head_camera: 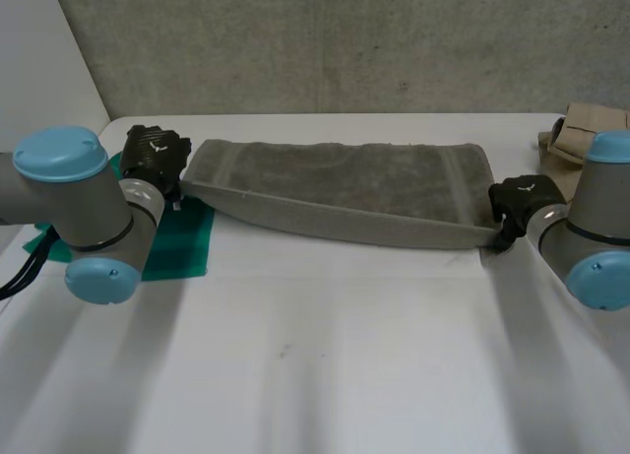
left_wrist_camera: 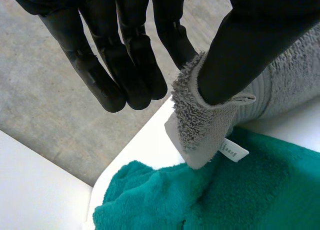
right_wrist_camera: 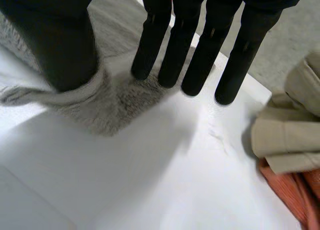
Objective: Fold the laundry.
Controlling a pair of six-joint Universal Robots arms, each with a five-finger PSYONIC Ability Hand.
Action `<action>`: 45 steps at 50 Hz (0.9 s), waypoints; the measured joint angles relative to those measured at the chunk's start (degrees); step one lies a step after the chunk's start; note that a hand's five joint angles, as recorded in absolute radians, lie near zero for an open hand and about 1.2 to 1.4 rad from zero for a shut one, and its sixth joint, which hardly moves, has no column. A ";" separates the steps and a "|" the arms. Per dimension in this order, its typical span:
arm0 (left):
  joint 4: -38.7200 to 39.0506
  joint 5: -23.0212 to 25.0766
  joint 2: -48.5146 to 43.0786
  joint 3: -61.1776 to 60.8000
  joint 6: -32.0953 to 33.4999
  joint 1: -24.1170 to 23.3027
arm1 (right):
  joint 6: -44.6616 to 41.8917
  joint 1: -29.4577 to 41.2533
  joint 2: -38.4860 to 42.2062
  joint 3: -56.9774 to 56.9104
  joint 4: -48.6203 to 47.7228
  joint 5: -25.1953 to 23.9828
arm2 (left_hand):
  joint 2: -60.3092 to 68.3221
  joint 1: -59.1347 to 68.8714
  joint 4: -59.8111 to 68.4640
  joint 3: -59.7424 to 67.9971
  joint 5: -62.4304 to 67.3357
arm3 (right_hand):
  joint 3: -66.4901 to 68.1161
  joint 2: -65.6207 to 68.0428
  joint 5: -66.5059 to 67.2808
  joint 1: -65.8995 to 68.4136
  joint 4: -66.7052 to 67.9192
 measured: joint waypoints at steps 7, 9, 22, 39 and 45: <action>-3.78 -0.44 2.32 -2.17 1.97 -0.04 | -0.08 -1.69 -2.39 0.14 5.07 -1.09 | 0.00 0.00 0.00 0.00 0.00 | 19.20 18.00 18.16 15.56 19.99; -5.51 -0.59 3.64 -3.33 2.55 0.03 | -1.02 -2.04 -3.64 0.28 7.20 -2.22 | 0.00 0.00 0.00 0.00 0.00 | 19.20 18.00 18.20 15.56 20.01; -33.61 -1.43 21.12 -21.90 10.25 -0.18 | -42.90 -7.47 -15.95 9.63 37.66 -7.64 | 0.00 0.00 0.00 0.00 0.00 | 19.20 18.00 18.92 15.56 20.04; -31.45 -2.92 10.09 -4.73 10.85 -2.46 | -49.24 -6.47 -10.39 4.91 22.76 -4.47 | 0.00 0.00 0.01 0.00 0.00 | 19.20 18.00 19.41 15.56 20.05; -25.23 -5.33 -0.12 9.60 9.99 -3.73 | -45.23 -4.01 -3.46 -1.46 10.06 -4.81 | 0.00 0.00 0.01 0.00 0.75 | 19.29 18.00 19.98 15.56 20.06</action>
